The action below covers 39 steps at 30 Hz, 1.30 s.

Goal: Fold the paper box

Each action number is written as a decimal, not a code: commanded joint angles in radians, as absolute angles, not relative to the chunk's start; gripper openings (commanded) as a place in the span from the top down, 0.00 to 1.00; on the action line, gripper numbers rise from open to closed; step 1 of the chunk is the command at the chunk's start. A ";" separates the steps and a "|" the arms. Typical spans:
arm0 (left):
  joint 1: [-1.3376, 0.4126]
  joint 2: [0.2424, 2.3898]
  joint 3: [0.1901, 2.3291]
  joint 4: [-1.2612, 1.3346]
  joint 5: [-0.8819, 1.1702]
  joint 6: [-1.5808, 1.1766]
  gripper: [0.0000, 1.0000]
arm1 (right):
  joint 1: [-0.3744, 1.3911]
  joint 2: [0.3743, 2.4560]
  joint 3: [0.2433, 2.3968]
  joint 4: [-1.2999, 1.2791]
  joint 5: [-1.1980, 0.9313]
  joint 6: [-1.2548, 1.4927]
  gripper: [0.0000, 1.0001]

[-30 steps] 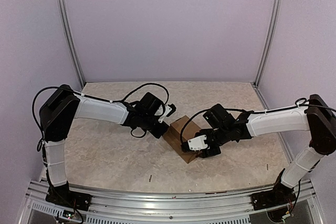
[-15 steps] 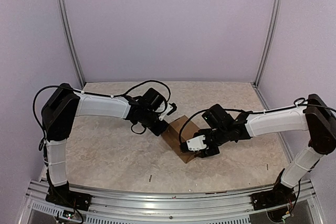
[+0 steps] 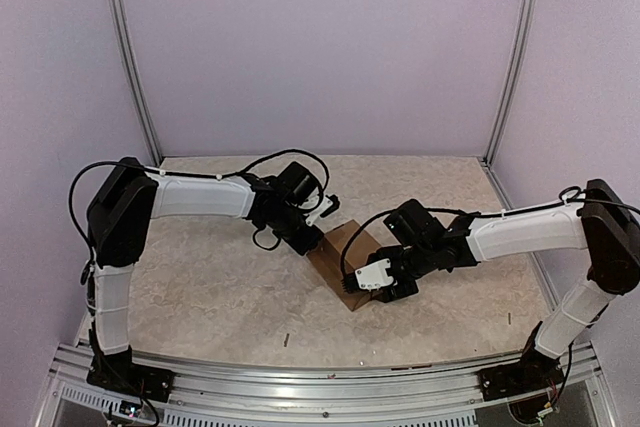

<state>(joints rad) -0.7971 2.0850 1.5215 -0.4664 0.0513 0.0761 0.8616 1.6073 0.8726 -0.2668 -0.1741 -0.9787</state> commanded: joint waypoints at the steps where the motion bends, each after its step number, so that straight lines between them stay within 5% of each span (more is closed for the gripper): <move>1: -0.787 2.112 1.585 -0.508 0.065 0.088 1.00 | 0.886 1.670 0.815 -0.450 -0.184 -0.980 0.44; 39: -0.777 2.178 1.737 -0.619 0.124 0.094 1.00 | 0.867 1.608 0.835 -0.446 -0.192 -0.923 0.42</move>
<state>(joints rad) -0.7906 2.1723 1.6958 -0.5949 0.1116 0.1024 0.8726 1.5639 0.8654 -0.3241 -0.1802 -0.9451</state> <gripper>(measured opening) 0.009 0.585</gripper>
